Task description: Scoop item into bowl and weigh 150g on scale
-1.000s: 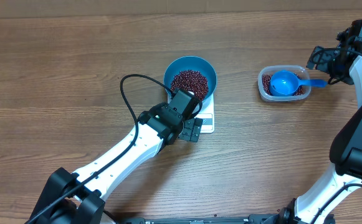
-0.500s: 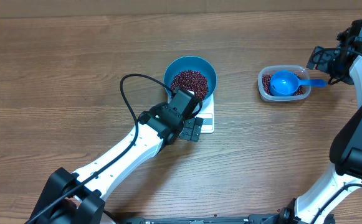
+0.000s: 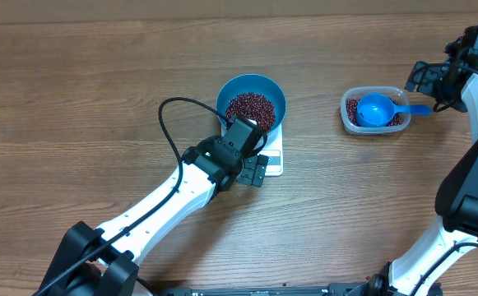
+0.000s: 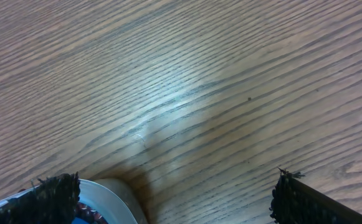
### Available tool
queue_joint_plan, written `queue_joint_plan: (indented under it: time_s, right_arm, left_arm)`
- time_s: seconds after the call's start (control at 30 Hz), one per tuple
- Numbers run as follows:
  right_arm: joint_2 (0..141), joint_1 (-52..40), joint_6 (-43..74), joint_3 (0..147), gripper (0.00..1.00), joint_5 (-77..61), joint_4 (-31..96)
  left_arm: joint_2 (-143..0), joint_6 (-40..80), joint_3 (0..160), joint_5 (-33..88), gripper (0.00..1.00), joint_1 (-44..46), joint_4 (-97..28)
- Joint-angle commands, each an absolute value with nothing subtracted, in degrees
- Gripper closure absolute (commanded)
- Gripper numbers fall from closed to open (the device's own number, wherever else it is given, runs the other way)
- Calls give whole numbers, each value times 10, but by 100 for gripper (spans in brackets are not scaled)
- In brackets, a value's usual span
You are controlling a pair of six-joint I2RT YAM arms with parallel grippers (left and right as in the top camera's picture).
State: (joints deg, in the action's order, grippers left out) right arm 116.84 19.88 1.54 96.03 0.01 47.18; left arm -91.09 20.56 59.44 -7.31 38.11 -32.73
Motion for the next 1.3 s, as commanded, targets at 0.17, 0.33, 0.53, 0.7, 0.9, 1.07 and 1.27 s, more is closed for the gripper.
queue_joint_plan:
  time_s: [0.17, 0.33, 0.53, 0.7, 0.9, 1.07, 1.27]
  right_arm:
    - [1159, 199, 22, 956, 0, 4, 468]
    - [1159, 199, 22, 956, 0, 4, 468]
    - [1159, 199, 22, 956, 0, 4, 468]
    - [1159, 199, 22, 956, 0, 4, 468]
    - [1159, 199, 22, 956, 0, 4, 468]
    - [1159, 199, 22, 956, 0, 4, 468]
    - [1159, 199, 22, 956, 0, 4, 468]
  left_arm:
    - [-914, 193, 595, -79, 0, 378, -333]
    - [-914, 197, 598, -79, 0, 378, -341]
    - [-914, 197, 599, -79, 0, 378, -341]
    - [-914, 199, 599, -79, 0, 378, -341]
    - [-914, 209, 599, -79, 1, 378, -344]
    - [-913, 215, 599, -79, 1, 378, -347]
    - [-913, 226, 599, -107, 0, 378, -354]
